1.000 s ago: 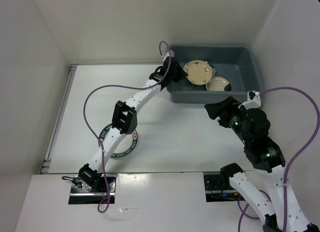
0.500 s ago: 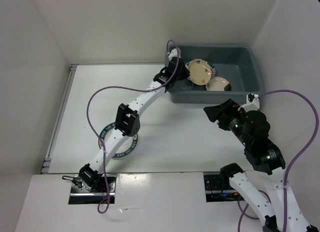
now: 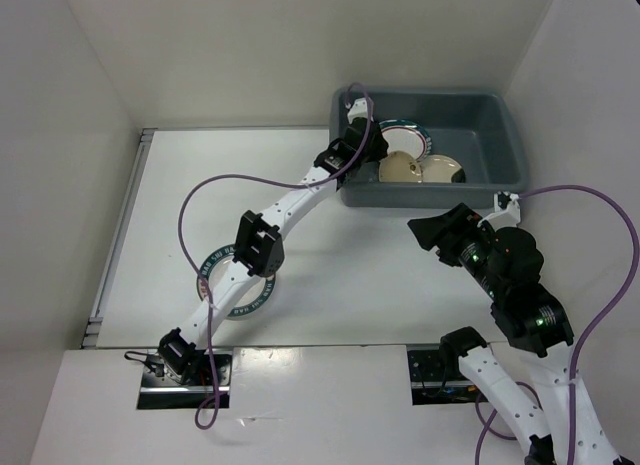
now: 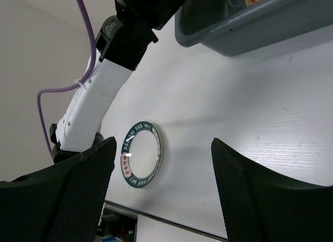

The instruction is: Place the mixed dishes into the plastic bin

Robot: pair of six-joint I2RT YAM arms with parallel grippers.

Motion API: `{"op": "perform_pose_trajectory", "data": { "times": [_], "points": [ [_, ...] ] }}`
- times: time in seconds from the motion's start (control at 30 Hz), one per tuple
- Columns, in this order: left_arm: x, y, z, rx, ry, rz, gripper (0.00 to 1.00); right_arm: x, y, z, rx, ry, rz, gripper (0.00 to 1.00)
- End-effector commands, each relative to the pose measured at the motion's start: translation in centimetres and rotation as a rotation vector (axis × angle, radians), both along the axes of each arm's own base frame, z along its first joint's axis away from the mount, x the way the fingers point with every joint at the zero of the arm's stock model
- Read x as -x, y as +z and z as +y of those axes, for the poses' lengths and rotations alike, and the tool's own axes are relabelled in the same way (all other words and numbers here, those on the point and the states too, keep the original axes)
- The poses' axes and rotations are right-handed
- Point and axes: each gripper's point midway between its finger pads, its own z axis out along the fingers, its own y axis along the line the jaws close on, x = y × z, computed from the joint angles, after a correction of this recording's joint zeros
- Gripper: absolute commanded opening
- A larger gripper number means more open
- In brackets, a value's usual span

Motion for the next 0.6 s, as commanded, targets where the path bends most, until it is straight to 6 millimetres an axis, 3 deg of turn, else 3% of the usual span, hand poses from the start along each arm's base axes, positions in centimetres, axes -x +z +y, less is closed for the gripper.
{"op": "perform_pose_trajectory", "data": {
  "times": [0.0, 0.1, 0.13, 0.27, 0.3, 0.37, 0.4, 0.43, 0.5, 0.53, 0.57],
  "points": [
    [-0.6, 4.4, -0.1, 0.033, 0.024, -0.118, 0.39, 0.3, 0.0, -0.1, 0.012, 0.008, -0.006, 0.79],
    [-0.8, 4.9, 0.3, 0.025, 0.044, -0.134, 0.45, 0.3, 0.0, 0.0, 0.018, 0.02, -0.008, 0.79],
    [-0.8, 6.0, 0.4, 0.027, 0.043, -0.153, 0.52, 0.3, 0.0, 0.0, 0.018, 0.02, -0.008, 0.79],
    [-0.5, 9.3, 1.0, 0.048, 0.054, -0.199, 0.63, 0.4, 0.0, 0.2, 0.024, 0.031, -0.011, 0.79],
    [0.2, 12.9, 1.3, 0.087, 0.045, -0.24, 0.65, 0.4, 0.2, 0.3, 0.027, 0.042, -0.023, 0.79],
    [1.4, 16.6, 1.3, 0.128, 0.006, -0.279, 0.71, 0.3, 0.4, 0.3, 0.034, 0.044, -0.036, 0.79],
    [2.6, 19.7, 2.1, 0.147, -0.002, -0.301, 0.74, 0.1, 0.5, 0.5, 0.032, 0.053, -0.035, 0.79],
    [3.3, 21.1, 2.3, 0.154, -0.017, -0.306, 0.76, 0.1, 0.4, 0.5, 0.042, 0.056, -0.039, 0.79],
    [5.2, 25.5, 4.6, 0.185, -0.046, -0.303, 0.76, 0.0, 1.3, 1.1, 0.048, 0.093, -0.073, 0.79],
    [5.2, 26.2, 6.0, 0.175, -0.044, -0.291, 0.76, -0.2, 0.9, 1.4, 0.06, 0.112, -0.061, 0.79],
    [4.9, 22.7, 6.1, 0.109, -0.032, -0.203, 0.76, -0.4, 0.9, 1.7, 0.085, 0.139, -0.073, 0.79]
  ]
}}
